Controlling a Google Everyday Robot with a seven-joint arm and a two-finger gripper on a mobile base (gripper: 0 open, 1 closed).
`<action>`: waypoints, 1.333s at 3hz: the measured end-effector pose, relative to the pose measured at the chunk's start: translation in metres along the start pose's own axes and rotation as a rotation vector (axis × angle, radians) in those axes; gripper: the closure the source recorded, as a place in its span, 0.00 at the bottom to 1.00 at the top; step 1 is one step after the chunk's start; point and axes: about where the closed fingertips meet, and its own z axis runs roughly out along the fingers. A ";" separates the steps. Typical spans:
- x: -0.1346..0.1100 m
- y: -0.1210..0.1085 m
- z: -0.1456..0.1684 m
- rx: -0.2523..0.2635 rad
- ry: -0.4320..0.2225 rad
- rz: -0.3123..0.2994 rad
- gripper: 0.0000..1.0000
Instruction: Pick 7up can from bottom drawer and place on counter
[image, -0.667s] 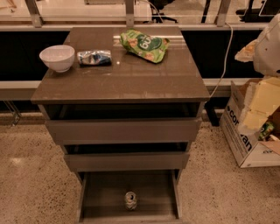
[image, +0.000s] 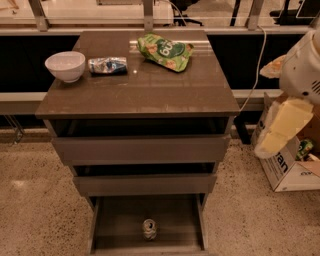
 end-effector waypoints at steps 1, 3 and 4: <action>-0.020 0.046 0.051 -0.068 -0.167 0.090 0.00; -0.034 0.073 0.074 -0.101 -0.247 0.149 0.00; -0.031 0.069 0.091 -0.083 -0.242 0.177 0.00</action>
Offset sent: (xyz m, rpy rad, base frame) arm -0.0181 0.0374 -0.0432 0.1718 0.0249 -0.0228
